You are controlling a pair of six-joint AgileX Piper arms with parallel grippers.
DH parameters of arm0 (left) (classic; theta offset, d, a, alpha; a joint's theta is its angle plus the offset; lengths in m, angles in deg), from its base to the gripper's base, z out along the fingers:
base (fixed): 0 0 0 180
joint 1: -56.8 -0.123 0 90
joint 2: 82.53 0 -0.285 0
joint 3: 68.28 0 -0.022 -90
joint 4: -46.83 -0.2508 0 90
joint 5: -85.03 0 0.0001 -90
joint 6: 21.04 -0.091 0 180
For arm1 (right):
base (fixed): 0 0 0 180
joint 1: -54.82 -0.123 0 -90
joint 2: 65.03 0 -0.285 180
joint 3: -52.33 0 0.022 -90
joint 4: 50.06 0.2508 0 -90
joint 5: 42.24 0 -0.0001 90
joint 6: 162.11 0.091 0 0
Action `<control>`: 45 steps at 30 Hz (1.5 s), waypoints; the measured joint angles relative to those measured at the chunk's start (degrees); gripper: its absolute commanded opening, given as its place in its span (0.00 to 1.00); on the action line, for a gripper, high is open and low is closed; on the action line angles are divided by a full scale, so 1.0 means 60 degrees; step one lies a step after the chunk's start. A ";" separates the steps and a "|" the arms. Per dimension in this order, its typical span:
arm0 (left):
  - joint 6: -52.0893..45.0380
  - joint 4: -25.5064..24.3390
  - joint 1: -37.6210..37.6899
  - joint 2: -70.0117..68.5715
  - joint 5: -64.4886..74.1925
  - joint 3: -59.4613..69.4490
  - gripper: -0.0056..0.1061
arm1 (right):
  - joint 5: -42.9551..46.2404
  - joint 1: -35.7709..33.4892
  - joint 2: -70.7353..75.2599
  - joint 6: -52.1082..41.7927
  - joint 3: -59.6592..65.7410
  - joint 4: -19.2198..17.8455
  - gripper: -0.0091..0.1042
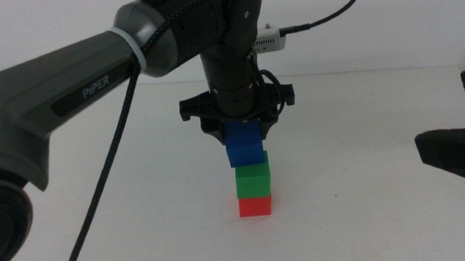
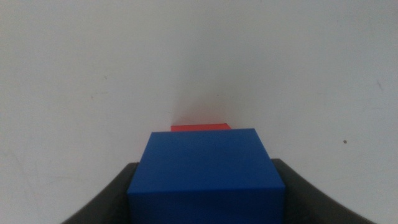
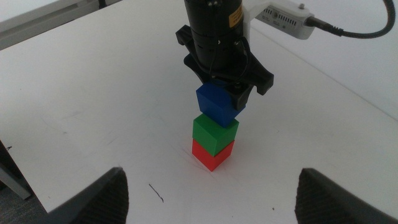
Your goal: Stack red cubes first, then green, then blue cubes in a specific spot.
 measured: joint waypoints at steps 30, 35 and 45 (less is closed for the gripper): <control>-0.0329 0.0540 0.0000 0.0000 0.0008 0.0000 0.48 | 0.0000 0.0000 0.0000 0.0000 0.0000 0.0000 0.89; -0.0556 0.0540 0.0000 0.0000 0.0008 0.0000 0.50 | 0.0000 0.0000 0.0000 0.0000 0.0000 0.0000 0.89; -0.0595 0.0542 0.0000 0.0134 -0.0048 -0.0017 0.50 | 0.0000 0.0000 0.0000 0.0000 0.0000 0.0000 0.89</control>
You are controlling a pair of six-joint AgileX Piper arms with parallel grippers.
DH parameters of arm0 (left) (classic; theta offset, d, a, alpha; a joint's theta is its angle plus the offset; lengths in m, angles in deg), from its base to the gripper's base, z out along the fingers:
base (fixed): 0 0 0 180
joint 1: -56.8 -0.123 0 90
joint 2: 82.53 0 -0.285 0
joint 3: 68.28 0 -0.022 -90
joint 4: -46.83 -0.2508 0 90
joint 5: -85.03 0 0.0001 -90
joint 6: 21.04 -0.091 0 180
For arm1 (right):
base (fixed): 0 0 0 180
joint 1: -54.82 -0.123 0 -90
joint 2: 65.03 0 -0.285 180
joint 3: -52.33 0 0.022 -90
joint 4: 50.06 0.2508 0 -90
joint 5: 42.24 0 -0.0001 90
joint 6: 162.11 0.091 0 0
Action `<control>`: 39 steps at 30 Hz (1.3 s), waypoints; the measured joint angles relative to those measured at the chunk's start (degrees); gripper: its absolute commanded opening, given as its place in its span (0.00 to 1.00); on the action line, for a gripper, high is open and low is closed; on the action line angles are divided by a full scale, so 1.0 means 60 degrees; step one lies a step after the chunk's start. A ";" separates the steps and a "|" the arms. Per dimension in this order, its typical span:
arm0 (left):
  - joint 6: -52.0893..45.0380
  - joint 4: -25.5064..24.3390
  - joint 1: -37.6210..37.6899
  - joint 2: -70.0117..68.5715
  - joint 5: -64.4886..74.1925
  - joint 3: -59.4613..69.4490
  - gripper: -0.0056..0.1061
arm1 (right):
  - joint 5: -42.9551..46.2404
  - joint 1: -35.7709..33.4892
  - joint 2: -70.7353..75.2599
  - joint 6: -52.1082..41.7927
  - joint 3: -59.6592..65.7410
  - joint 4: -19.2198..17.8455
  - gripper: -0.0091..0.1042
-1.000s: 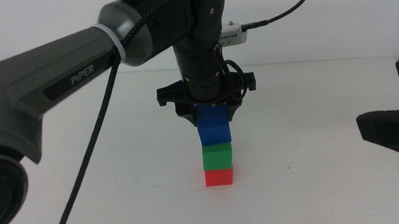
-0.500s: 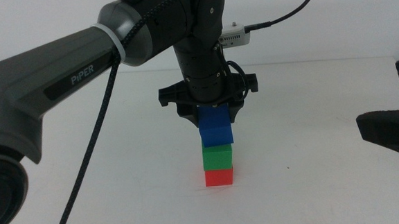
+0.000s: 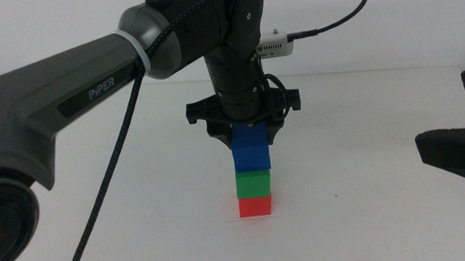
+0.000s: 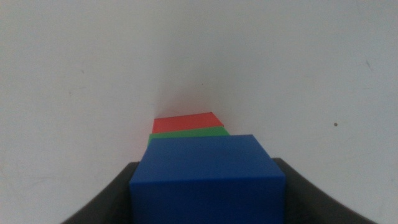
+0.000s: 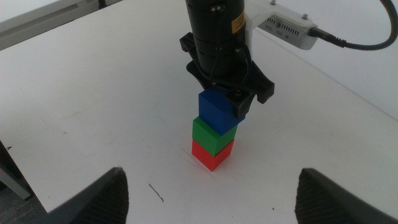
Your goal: Stack red cubes first, then green, then blue cubes in a specific spot.
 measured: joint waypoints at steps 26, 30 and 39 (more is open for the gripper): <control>-0.1146 -0.0210 0.0000 -0.0705 0.0079 -0.0338 0.88 | 0.0000 0.0000 0.0000 0.0000 0.0000 0.0000 0.89; -0.1146 -0.0824 0.0000 -0.1470 0.0111 -0.0357 0.88 | 0.0000 0.0000 0.0000 0.0000 0.0000 0.0000 0.89; -0.1860 -0.1920 0.0000 -0.3073 0.0269 -0.0366 0.88 | 0.0000 0.0000 0.0000 0.0000 0.0000 0.0000 0.89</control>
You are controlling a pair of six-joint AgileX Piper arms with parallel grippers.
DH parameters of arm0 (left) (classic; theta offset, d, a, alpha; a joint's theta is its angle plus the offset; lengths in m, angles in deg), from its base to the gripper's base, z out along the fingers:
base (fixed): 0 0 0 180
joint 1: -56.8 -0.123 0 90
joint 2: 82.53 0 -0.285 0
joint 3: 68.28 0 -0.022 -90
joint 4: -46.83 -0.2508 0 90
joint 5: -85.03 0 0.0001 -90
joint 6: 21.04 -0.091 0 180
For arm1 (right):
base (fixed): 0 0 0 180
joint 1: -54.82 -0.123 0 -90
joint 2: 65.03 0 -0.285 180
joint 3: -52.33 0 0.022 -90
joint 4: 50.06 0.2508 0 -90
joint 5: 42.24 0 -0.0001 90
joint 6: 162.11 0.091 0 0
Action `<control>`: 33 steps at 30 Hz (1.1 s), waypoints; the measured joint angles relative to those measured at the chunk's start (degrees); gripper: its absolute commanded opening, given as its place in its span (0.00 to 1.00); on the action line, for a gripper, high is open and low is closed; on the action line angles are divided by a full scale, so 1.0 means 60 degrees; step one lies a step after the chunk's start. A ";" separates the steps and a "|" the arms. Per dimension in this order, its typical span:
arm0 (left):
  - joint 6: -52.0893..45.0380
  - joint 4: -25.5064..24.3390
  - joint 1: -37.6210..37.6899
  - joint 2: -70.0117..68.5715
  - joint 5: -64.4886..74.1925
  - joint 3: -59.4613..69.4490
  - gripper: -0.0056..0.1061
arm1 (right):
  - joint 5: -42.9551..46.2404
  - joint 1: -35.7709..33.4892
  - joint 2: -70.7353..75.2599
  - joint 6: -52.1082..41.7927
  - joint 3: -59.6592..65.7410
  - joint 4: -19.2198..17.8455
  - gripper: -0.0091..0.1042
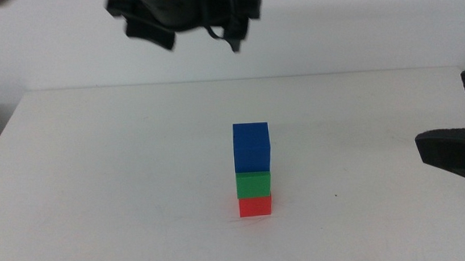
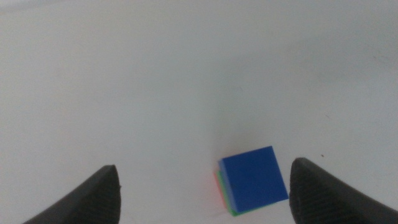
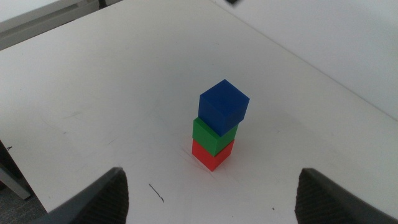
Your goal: Stack red cubes first, then green, then blue cubes in a specific spot.
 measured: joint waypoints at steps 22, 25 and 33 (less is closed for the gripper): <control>-0.2480 0.0125 -0.3660 -0.6075 -0.1884 0.4088 0.88 | 0.0000 0.0000 -0.0029 0.0000 0.0000 0.0000 0.89; -0.3229 0.0931 -0.4677 -0.7107 -0.2898 0.5173 0.88 | 0.0000 0.0000 -0.0029 0.0000 0.0000 0.0000 0.89; -0.3675 0.1634 -0.5528 -0.8711 -0.4723 0.7188 0.88 | 0.0000 0.0000 -0.0029 0.0000 0.0000 0.0000 0.89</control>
